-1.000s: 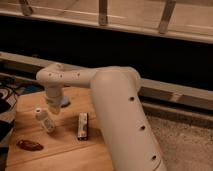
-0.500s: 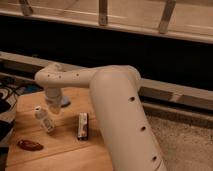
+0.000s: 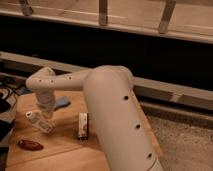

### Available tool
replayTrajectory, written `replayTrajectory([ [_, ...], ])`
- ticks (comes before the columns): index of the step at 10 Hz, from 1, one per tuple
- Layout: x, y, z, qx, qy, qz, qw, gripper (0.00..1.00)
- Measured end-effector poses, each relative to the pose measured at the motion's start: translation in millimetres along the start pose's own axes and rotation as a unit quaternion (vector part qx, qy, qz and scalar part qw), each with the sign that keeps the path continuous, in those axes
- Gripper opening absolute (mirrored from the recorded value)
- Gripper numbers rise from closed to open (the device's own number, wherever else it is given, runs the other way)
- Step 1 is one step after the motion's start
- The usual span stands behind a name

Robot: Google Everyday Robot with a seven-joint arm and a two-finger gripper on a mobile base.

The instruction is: Knock the bottle over

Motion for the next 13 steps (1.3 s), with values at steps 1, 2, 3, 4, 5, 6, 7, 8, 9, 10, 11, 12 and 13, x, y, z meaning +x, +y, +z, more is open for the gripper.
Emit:
replayTrajectory([
  [1, 1.9, 5.3, 0.3, -0.006, 0.002, -0.007, 1.0000, 0.00],
  [2, 2.5, 13.4, 0.0, -0.012, 0.005, -0.017, 0.9998, 0.00],
  [3, 2.9, 18.6, -0.9, -0.014, 0.006, -0.021, 0.9997, 0.00],
  [4, 10.5, 21.6, -3.8, -0.015, 0.006, -0.021, 0.9996, 0.00],
  [5, 13.9, 22.4, -6.7, -0.014, 0.002, -0.021, 0.9997, 0.00],
  [6, 14.2, 24.0, -7.9, -0.014, 0.000, -0.024, 0.9996, 0.00],
  [7, 12.7, 25.4, -8.6, -0.012, 0.000, -0.028, 0.9995, 0.00],
  [8, 7.9, 24.9, -6.8, -0.011, 0.004, -0.031, 0.9994, 0.00],
  [9, 0.7, 23.4, -4.6, -0.011, 0.009, -0.033, 0.9993, 0.00],
  [10, -6.1, 23.9, -4.2, -0.013, 0.011, -0.036, 0.9992, 0.00],
  [11, -5.3, 25.6, -4.8, -0.014, 0.016, -0.037, 0.9991, 0.00],
  [12, -1.8, 28.6, -6.1, -0.013, 0.020, -0.039, 0.9989, 0.00],
  [13, -0.7, 30.4, -5.0, -0.012, 0.023, -0.041, 0.9988, 0.00],
])
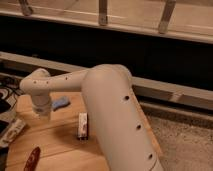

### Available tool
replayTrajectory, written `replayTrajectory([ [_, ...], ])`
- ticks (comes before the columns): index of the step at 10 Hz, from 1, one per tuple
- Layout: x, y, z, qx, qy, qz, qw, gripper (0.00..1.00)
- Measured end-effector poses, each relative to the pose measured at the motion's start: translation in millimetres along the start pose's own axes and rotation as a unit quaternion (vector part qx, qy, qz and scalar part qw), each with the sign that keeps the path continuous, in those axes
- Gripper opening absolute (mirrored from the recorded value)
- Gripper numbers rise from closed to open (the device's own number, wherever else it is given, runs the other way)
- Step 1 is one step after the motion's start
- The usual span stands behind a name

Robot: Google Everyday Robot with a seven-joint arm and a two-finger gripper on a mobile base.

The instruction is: Knock the bottle over

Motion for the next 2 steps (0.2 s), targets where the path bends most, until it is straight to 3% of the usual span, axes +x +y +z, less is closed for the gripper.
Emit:
replayTrajectory([
  [2, -3.3, -3.6, -0.1, 0.001, 0.004, -0.003, 1.0000, 0.00],
])
